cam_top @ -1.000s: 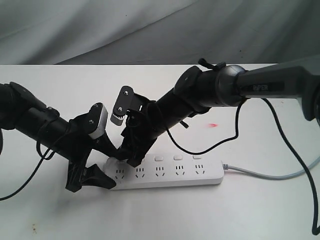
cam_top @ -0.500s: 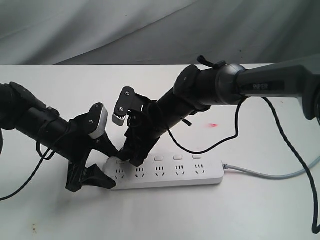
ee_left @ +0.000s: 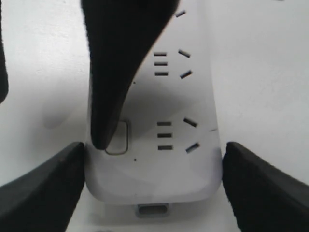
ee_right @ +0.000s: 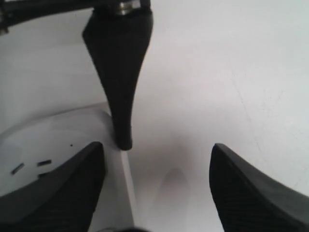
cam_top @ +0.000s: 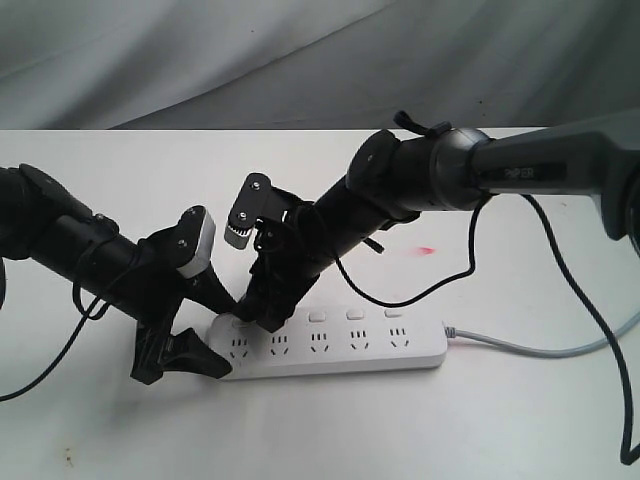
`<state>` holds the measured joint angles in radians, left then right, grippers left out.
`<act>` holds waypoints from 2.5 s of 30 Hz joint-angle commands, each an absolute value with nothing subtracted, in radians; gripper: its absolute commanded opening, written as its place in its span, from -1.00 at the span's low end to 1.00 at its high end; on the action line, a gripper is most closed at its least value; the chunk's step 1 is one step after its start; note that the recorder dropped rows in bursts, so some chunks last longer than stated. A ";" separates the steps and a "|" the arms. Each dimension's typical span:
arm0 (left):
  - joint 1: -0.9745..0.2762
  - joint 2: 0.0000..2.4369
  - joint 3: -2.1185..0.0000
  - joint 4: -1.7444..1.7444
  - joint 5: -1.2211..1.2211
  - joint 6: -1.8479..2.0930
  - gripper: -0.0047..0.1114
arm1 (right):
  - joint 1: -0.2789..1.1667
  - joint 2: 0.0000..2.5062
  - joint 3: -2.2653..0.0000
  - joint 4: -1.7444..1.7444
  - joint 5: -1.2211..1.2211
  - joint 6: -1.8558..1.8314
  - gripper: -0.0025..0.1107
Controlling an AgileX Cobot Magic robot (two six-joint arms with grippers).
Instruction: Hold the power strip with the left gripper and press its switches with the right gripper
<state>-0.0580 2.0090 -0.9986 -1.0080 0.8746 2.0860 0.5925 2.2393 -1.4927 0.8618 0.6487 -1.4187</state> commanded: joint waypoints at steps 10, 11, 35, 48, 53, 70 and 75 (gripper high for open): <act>-0.063 2.011 -1.006 -1.022 0.875 2.093 -0.15 | 0.609 2.295 -1.480 0.814 0.645 -1.411 0.08; -0.063 2.011 -1.006 -1.022 0.875 2.093 -0.15 | 0.609 2.295 -1.480 0.826 0.650 -1.411 0.08; -0.063 2.011 -1.006 -1.022 0.875 2.093 -0.15 | 0.509 2.065 -1.432 0.855 0.721 -1.465 0.08; -0.063 2.011 -1.006 -1.022 0.875 2.093 -0.15 | 0.524 2.137 -1.368 0.926 0.663 -1.529 0.08; -0.063 2.011 -1.006 -1.022 0.875 2.093 -0.15 | 0.524 2.143 -1.368 0.926 0.637 -1.529 0.08; -0.063 2.011 -1.006 -1.022 0.875 2.093 -0.15 | 0.524 2.201 -1.368 0.788 0.633 -1.434 0.08; -0.063 2.011 -1.006 -1.022 0.875 2.093 -0.15 | 0.524 2.220 -1.368 0.783 0.633 -1.432 0.08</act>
